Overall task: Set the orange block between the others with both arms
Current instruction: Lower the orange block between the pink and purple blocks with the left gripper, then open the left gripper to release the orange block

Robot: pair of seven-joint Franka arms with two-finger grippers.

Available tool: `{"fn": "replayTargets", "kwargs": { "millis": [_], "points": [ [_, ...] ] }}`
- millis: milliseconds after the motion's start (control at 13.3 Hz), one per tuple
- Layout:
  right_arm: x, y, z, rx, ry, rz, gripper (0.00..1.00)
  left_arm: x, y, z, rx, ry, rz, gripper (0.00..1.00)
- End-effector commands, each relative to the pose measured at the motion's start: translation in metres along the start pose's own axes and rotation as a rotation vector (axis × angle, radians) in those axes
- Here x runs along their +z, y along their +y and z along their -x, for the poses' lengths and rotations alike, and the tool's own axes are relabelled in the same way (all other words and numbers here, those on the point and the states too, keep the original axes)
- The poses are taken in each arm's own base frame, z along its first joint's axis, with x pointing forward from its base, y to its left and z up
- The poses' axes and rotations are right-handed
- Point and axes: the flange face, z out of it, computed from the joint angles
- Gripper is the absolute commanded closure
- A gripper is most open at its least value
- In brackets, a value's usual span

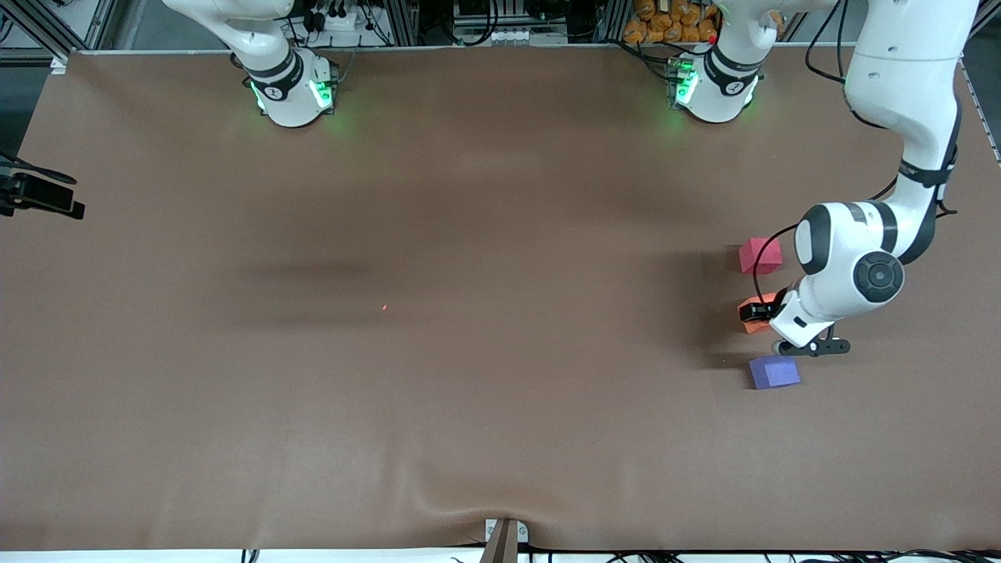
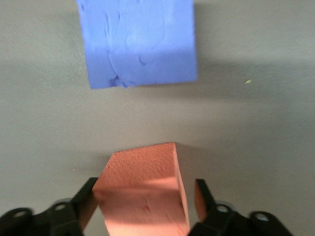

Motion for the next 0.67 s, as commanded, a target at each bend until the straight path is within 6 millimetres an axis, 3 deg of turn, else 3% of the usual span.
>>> {"fn": "replayTargets", "kwargs": {
  "millis": [0, 300, 600],
  "points": [
    [-0.005, 0.004, 0.004, 0.004, 0.009, 0.014, 0.00, -0.087, 0.006, 0.015, 0.014, 0.035, -0.002, 0.00],
    [-0.005, 0.002, 0.004, 0.001, 0.011, 0.008, 0.00, -0.213, 0.011, 0.030, -0.047, 0.078, 0.006, 0.00],
    [-0.003, -0.009, 0.003, -0.018, 0.006, 0.009, 0.00, -0.325, 0.043, 0.038, -0.118, 0.021, 0.014, 0.00]
  ]
}}
